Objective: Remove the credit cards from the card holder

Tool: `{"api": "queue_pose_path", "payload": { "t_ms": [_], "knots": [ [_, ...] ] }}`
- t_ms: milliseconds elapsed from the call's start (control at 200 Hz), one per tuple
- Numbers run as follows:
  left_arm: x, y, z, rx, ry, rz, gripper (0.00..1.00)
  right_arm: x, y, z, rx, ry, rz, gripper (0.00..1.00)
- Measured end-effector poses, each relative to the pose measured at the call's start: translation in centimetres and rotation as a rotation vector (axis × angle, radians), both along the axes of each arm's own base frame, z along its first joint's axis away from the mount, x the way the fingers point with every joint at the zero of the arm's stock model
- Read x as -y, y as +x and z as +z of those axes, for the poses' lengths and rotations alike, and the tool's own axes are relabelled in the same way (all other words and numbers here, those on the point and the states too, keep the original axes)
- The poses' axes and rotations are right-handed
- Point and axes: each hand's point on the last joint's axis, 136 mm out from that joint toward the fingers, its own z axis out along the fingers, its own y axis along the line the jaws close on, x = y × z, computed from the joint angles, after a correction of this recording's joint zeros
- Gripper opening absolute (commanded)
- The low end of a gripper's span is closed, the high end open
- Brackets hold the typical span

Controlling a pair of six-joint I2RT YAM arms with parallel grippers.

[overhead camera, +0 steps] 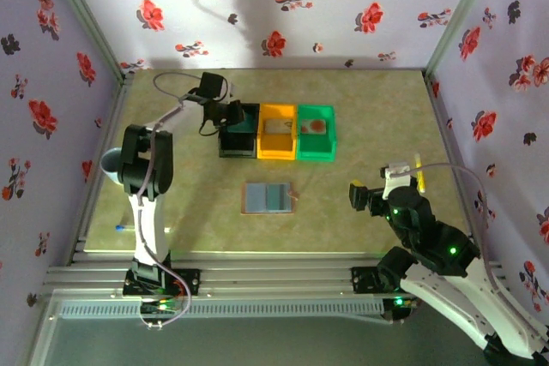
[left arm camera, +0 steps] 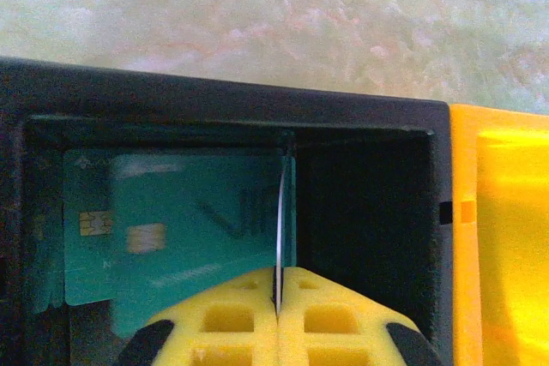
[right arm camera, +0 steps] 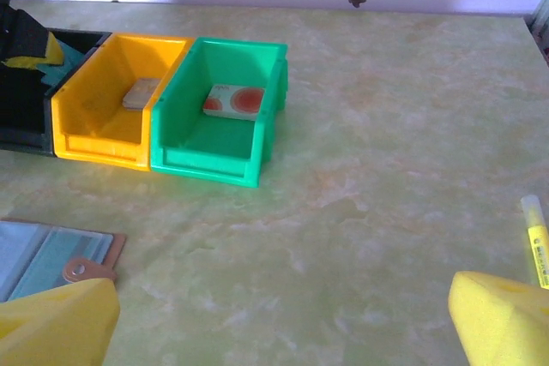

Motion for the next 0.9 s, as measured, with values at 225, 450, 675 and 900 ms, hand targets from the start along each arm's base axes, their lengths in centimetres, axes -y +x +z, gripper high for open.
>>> {"api": "queue_pose_path", "payload": {
  "t_ms": [225,450,675,900],
  "knots": [
    [-0.2,0.5,-0.5,-0.015,-0.017,0.002,0.00,-0.2,0.0,-0.1,0.001,-0.002,0.009,0.99],
    [-0.6,0.8,-0.2,-0.014,-0.028,0.008,0.00,-0.4,0.0,-0.1,0.000,0.001,0.019,0.99],
    [-0.8,1.0,0.3,-0.014,-0.033,0.011,0.03,-0.3,0.0,-0.1,0.000,-0.003,0.021,0.99],
    [-0.9,1.3,0.8,-0.014,-0.033,0.013,0.10,-0.3,0.0,-0.2,-0.002,-0.005,0.021,0.99]
  ]
}}
